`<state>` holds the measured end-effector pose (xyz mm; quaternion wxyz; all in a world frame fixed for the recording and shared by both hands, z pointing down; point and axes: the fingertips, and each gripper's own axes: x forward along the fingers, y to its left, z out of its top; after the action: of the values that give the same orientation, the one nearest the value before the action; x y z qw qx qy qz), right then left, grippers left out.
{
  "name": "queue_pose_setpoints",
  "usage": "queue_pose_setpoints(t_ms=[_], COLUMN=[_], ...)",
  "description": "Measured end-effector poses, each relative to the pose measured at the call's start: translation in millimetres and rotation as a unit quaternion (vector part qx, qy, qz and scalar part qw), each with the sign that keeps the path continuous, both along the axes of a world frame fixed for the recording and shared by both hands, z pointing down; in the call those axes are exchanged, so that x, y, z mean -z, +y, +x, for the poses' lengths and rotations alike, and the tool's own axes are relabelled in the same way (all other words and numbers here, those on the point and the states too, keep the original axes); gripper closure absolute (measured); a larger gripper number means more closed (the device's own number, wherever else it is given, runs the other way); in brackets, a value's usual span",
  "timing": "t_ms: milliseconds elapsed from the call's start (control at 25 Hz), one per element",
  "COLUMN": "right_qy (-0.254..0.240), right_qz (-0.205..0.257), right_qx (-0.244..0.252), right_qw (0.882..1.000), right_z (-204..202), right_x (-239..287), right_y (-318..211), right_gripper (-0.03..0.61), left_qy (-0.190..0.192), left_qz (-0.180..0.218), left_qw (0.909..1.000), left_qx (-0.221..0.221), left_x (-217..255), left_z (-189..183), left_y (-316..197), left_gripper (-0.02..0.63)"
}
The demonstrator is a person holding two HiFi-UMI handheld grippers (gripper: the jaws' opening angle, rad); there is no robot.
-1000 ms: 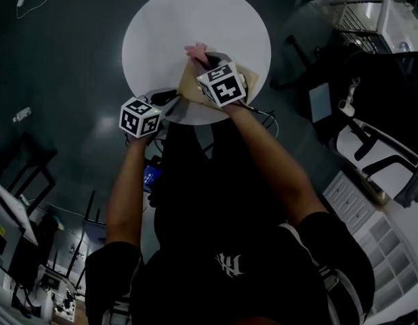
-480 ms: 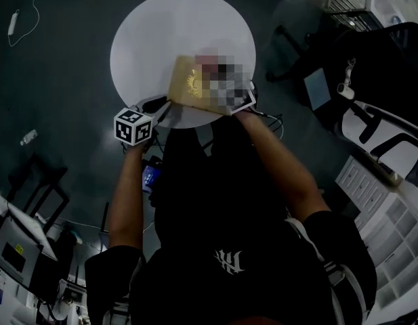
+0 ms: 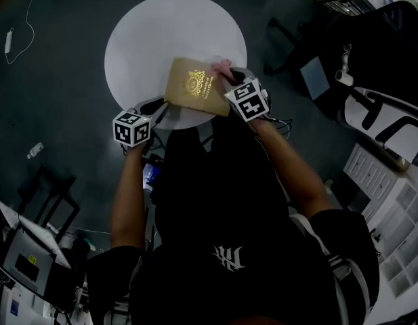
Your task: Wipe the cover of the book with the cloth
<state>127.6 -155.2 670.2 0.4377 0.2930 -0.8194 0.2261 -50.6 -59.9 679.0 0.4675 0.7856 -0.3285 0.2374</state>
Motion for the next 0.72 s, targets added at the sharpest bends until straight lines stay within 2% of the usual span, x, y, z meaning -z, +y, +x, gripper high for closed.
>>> queue_pose_setpoints(t_ms=[240,400,480,600,720], right_qy=[0.024,0.062,0.047,-0.021,-0.083], right_qz=[0.004,-0.016,-0.015,0.019,0.039], right_qx=[-0.03,-0.066,-0.092,-0.101,-0.061], right_qw=[0.999,0.996,0.995,0.994,0.994], right_z=[44.0,84.0,94.4,66.7,3.9], right_x=[1.0,-7.8,0.5,41.7,72.1], right_y=[10.3,20.2,18.9,3.4,-8.3], right_gripper=[0.537,0.537,0.538,0.538,0.537], left_qy=[-0.001,-0.001,-0.001,0.0,0.0], left_qz=[-0.003,-0.006,-0.006,-0.005,-0.007], left_qw=[1.0,0.9999,0.9999,0.9998,0.9997], left_qx=[-0.007,-0.013,-0.016,-0.022,-0.023], left_x=[0.8,1.2,1.6,1.8,1.3], left_z=[2.0,2.8,3.0,3.4,4.2], left_y=[0.1,2.0,2.5,1.7,2.0], left_gripper=[0.549,0.549,0.548,0.548,0.548])
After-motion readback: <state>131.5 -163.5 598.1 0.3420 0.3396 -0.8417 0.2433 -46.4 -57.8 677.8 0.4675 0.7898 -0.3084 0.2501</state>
